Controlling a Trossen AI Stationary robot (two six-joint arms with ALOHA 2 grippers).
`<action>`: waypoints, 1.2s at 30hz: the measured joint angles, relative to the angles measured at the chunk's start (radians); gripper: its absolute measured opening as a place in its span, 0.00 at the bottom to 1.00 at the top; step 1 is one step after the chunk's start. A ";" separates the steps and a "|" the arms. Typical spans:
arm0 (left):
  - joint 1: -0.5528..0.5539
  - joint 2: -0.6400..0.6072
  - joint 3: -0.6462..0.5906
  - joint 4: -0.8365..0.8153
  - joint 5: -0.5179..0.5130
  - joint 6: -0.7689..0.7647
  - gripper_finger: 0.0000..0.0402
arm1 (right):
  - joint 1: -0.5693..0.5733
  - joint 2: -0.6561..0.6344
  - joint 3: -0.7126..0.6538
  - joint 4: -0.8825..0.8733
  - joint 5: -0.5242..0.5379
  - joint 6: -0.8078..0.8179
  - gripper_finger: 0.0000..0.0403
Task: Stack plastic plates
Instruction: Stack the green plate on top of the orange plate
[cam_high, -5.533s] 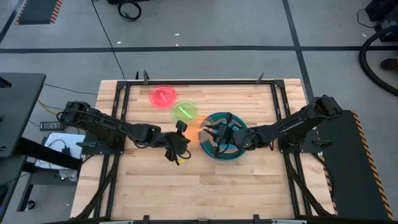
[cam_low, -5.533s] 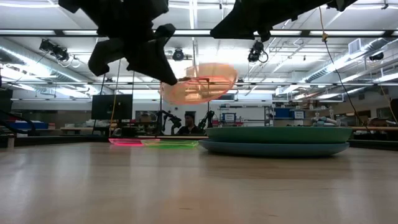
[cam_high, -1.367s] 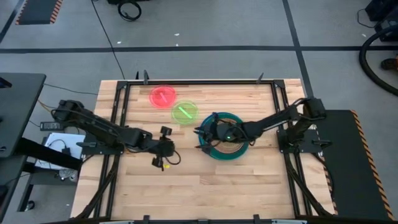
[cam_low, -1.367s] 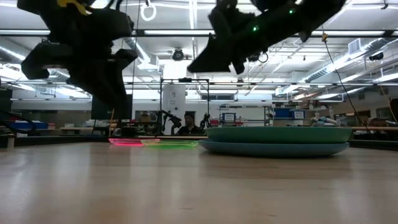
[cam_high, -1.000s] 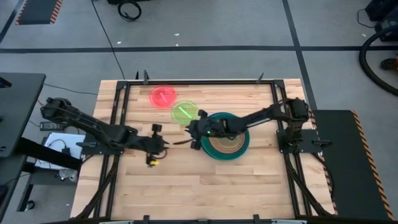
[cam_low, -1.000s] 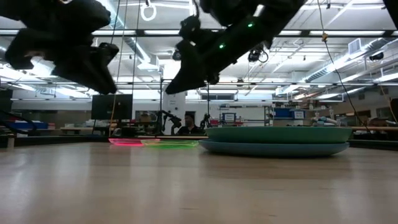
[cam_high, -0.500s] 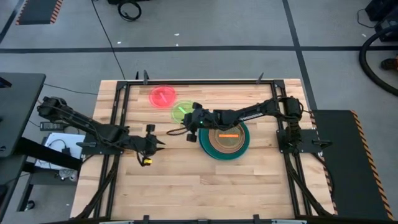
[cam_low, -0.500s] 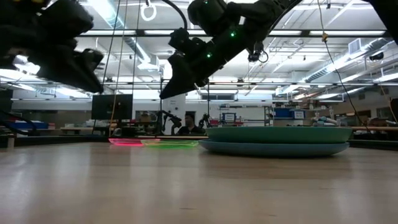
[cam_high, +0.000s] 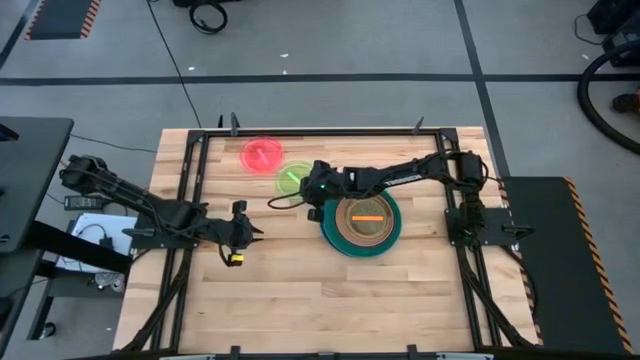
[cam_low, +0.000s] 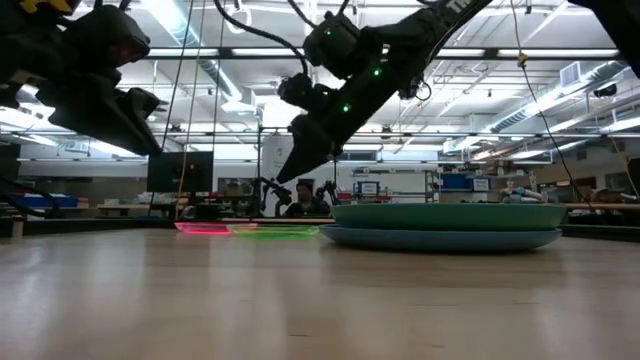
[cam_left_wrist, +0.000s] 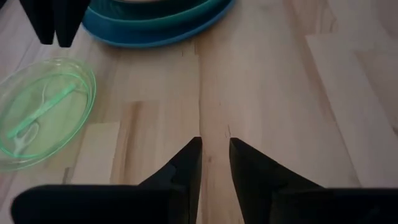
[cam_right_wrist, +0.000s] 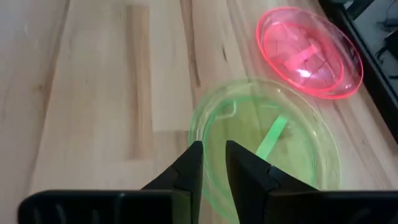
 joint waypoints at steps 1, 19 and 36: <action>0.000 0.000 0.000 0.000 0.000 -0.001 0.22 | -0.003 0.011 0.001 0.013 -0.002 -0.003 0.21; 0.005 0.001 0.000 0.054 0.000 0.001 0.22 | -0.009 0.218 0.155 -0.110 0.031 -0.019 0.36; 0.005 0.001 0.000 0.031 0.000 0.001 0.22 | -0.002 0.220 0.149 -0.135 0.062 -0.066 0.07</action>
